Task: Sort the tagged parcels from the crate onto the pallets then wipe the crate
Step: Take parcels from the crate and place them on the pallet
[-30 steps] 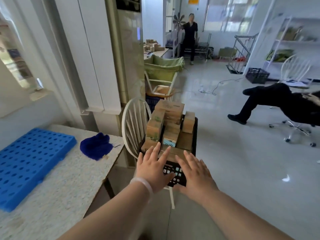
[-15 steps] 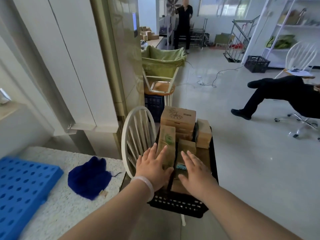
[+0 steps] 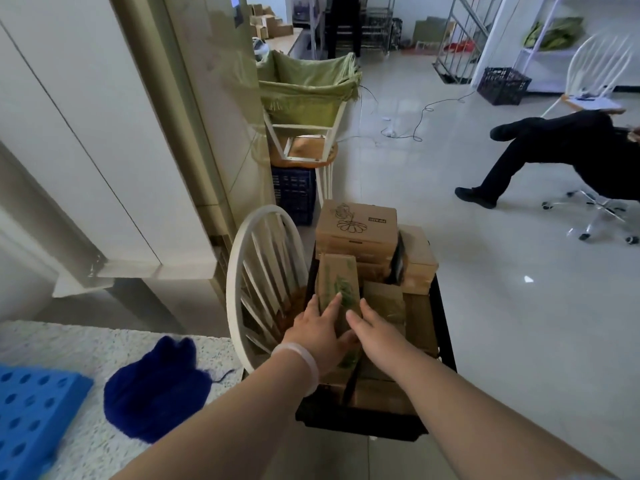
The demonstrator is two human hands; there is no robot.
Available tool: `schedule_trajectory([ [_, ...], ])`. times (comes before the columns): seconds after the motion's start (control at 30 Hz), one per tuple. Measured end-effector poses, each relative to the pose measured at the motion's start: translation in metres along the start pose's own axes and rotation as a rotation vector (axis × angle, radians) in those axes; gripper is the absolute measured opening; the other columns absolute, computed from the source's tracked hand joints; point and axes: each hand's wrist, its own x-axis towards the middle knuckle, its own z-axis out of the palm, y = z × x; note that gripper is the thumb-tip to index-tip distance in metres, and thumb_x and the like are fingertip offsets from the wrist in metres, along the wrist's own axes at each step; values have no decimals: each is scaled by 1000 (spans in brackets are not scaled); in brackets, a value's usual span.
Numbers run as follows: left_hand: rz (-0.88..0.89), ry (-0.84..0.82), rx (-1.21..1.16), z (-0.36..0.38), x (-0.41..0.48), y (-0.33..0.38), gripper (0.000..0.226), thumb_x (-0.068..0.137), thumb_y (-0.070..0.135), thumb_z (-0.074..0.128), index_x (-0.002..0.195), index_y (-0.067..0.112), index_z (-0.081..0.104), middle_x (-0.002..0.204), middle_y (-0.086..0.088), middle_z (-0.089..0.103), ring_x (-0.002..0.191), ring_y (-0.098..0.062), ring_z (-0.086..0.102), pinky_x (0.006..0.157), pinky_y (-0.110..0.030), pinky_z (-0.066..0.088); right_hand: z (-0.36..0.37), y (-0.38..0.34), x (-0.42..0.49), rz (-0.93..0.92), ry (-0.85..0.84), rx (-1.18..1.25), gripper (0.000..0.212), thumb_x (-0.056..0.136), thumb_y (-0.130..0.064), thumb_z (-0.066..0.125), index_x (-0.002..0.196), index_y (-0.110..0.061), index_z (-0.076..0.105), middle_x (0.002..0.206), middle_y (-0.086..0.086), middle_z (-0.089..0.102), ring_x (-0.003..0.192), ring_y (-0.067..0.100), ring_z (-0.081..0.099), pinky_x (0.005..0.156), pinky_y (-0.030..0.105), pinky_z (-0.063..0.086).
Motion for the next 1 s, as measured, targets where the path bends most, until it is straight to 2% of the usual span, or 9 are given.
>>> schedule_trajectory([
  [0.13, -24, 49, -146, 2, 6, -5, 81, 92, 57, 53, 156, 40, 6, 164, -1, 5, 148, -29, 20, 119, -45, 29, 3, 1, 1, -38, -19, 156, 60, 100, -57, 32, 155, -39, 14, 162, -1, 20, 147, 25, 21, 117, 45, 21],
  [0.3, -102, 148, -336, -6, -5, -6, 93, 78, 61, 67, 153, 42, 15, 156, 0, 17, 137, -28, 37, 108, -44, 44, 5, -4, -5, -140, -27, 251, 49, 102, -52, 32, 149, -40, 32, 158, -6, 28, 144, 19, 27, 116, 41, 25],
  [0.43, -140, 272, -593, -15, -27, -12, 88, 74, 46, 73, 148, 46, 26, 148, 0, 25, 120, -21, 44, 99, -38, 51, 5, -13, -16, -225, -33, 225, 44, 101, -51, 36, 144, -43, 41, 153, -7, 35, 139, 17, 35, 115, 44, 32],
  [0.53, -95, 332, -760, -19, -46, -16, 82, 65, 47, 75, 137, 57, 35, 144, 1, 34, 119, -17, 50, 96, -38, 54, -2, -22, -15, -331, 67, 92, 49, 101, -43, 44, 148, -41, 33, 154, -7, 30, 140, 17, 33, 113, 47, 36],
  [0.6, -96, 359, -920, -21, -64, -13, 74, 61, 49, 75, 123, 66, 38, 141, 3, 42, 117, -19, 56, 89, -35, 58, -10, -28, -15, -366, 103, -8, 62, 98, -43, 50, 152, -41, 20, 158, -6, 20, 145, 20, 23, 117, 49, 29],
  [0.67, -63, 389, -1045, -21, -84, -7, 71, 72, 36, 77, 128, 56, 38, 133, 6, 46, 110, -15, 58, 74, -20, 56, -16, -33, -19, -369, 52, -75, 72, 96, -46, 53, 154, -42, 10, 161, -5, 12, 148, 22, 15, 118, 49, 21],
  [0.73, -46, 428, -1096, -19, -101, -1, 72, 78, 22, 75, 135, 44, 37, 129, 6, 46, 106, -13, 58, 66, -15, 53, -19, -32, -26, -405, -33, -119, 76, 95, -47, 55, 153, -44, 8, 162, -6, 11, 149, 22, 12, 118, 51, 19],
  [0.87, -114, 511, -1289, -5, -133, 7, 72, 65, 28, 69, 129, 46, 43, 132, 0, 49, 111, -24, 59, 78, -28, 56, -21, -23, -45, -475, -28, -186, 76, 91, -52, 59, 152, -45, 15, 163, -4, 3, 150, 24, 4, 117, 53, 17],
  [1.0, -186, 602, -1329, 17, -164, 13, 72, 65, 30, 68, 129, 49, 42, 130, 0, 53, 109, -24, 61, 81, -30, 56, -19, -13, -60, -475, -174, -204, 73, 89, -56, 59, 149, -51, 18, 163, -3, 1, 149, 29, 11, 114, 53, 23],
])
